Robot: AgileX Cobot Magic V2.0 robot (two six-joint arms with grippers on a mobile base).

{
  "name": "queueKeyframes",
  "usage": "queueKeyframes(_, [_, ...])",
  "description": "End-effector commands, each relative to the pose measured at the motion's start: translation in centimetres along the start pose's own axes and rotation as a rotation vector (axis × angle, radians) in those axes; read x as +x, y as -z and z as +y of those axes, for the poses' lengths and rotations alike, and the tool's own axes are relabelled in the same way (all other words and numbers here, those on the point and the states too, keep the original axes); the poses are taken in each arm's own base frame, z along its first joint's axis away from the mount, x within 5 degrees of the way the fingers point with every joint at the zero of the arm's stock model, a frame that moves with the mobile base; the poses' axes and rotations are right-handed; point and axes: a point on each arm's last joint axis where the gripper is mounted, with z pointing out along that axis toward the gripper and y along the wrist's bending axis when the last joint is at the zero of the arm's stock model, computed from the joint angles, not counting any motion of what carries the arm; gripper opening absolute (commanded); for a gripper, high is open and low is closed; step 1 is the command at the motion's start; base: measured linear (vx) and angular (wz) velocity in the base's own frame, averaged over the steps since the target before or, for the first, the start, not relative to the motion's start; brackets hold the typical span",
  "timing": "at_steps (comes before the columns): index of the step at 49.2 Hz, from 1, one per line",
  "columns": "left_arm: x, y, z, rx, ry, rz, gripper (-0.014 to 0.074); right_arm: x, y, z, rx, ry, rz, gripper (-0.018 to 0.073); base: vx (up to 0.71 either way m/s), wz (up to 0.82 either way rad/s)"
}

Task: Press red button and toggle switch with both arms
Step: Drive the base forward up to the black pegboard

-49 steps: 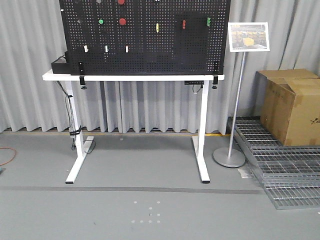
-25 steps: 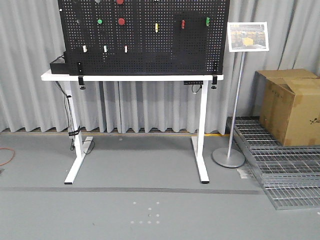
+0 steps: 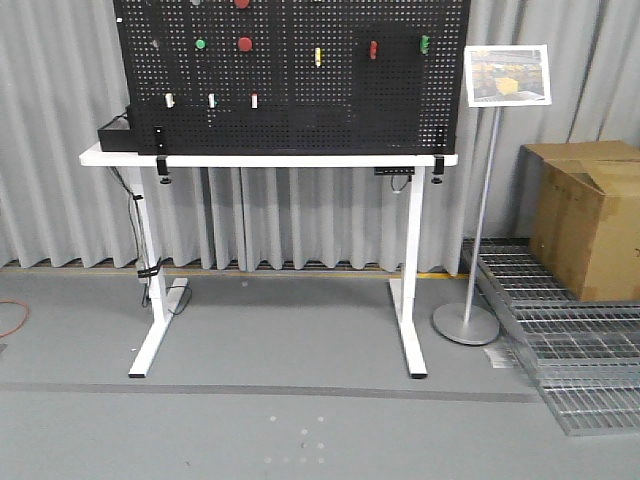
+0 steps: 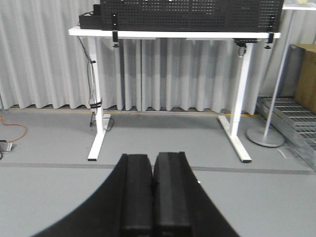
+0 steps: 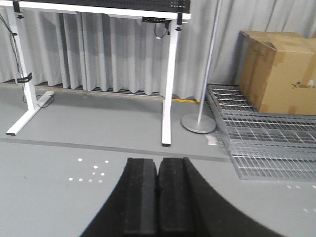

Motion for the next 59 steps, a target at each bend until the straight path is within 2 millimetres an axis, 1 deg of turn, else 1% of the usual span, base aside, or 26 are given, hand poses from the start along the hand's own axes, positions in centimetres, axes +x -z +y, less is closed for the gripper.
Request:
queueKeyframes(1, [0.28, -0.07, -0.04, 0.010, 0.013, -0.065, 0.0002, -0.42, 0.04, -0.07, 0.014, 0.008, -0.082, -0.0004, 0.21, 0.15])
queueKeyframes(26, [0.28, -0.07, -0.04, 0.009, 0.013, -0.065, 0.0002, -0.42, 0.04, -0.07, 0.014, 0.008, -0.082, -0.0004, 0.31, 0.01])
queueKeyframes(59, [0.28, -0.07, -0.04, 0.009, 0.013, -0.065, 0.0002, -0.42, 0.04, -0.07, 0.014, 0.008, -0.082, -0.0004, 0.51, 0.01])
